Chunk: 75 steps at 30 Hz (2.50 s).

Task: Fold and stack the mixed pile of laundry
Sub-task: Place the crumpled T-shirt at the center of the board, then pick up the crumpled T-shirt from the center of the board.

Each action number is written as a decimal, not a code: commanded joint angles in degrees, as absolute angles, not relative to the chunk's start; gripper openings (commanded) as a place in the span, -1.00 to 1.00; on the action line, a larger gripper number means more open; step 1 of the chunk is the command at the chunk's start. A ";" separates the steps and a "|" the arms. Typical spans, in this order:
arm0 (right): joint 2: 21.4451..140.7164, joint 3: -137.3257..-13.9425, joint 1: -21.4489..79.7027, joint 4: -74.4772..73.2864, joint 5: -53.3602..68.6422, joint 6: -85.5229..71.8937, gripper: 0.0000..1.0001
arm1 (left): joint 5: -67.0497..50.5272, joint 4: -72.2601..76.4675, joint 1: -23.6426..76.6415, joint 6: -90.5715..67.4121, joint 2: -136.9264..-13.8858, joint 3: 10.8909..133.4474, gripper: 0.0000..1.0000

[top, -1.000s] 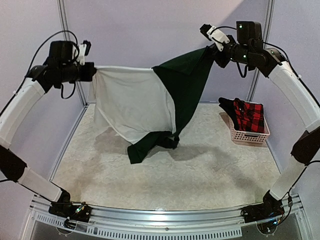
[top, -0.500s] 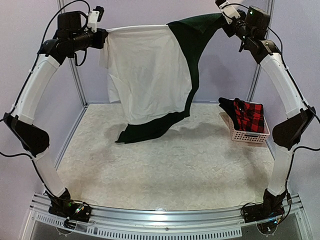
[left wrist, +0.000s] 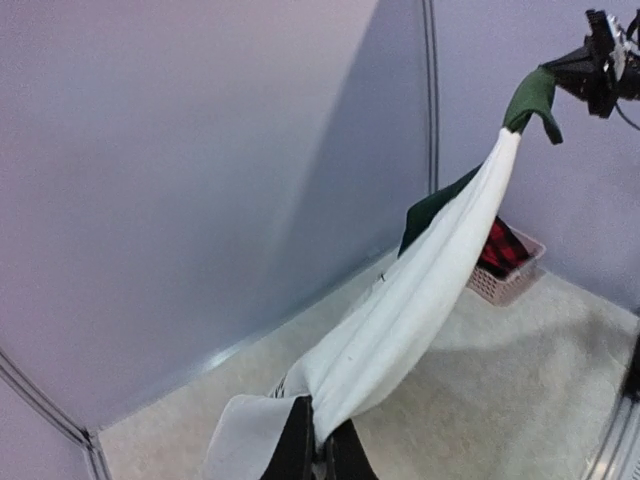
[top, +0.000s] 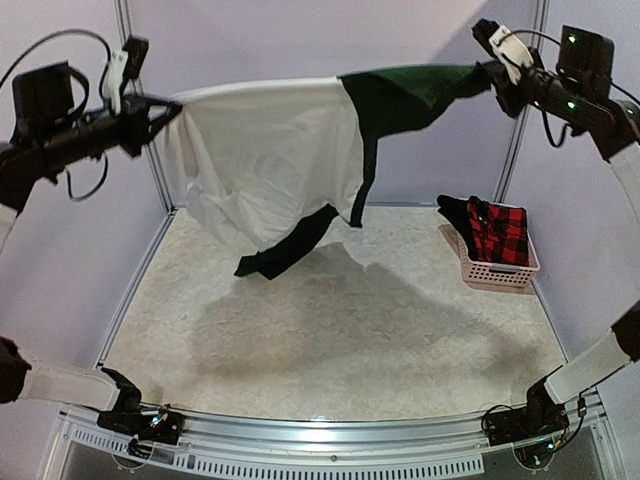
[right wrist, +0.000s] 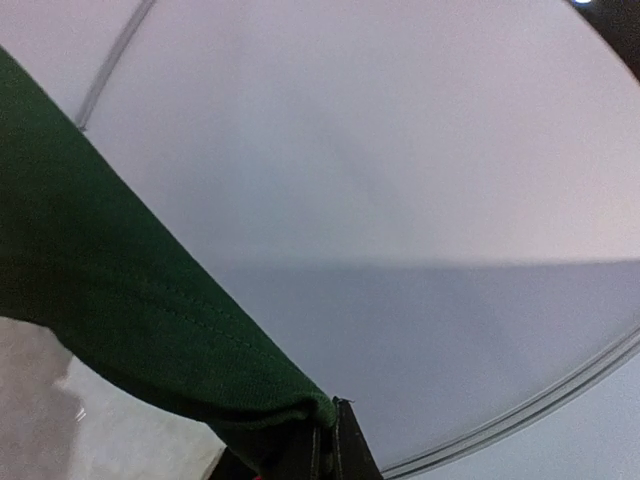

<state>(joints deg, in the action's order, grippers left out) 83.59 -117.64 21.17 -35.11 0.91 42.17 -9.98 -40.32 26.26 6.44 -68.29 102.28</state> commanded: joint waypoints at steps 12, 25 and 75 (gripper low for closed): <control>63.49 -92.57 20.57 -57.13 5.92 38.71 -1.00 | -7.64 -58.44 27.25 -2.79 -54.46 65.46 -0.93; 82.97 -89.48 19.75 -47.10 -6.75 30.98 -1.00 | -6.63 -42.09 31.07 -2.48 -93.40 72.88 -0.68; 86.57 -82.25 19.19 -46.04 -0.64 24.22 -1.00 | -8.36 -45.42 31.22 -13.35 -96.75 61.78 -0.42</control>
<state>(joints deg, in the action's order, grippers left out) 88.20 -82.74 19.46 -46.85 -1.15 24.77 -7.22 -43.27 31.68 -14.44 -95.59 60.82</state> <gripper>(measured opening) 0.019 0.307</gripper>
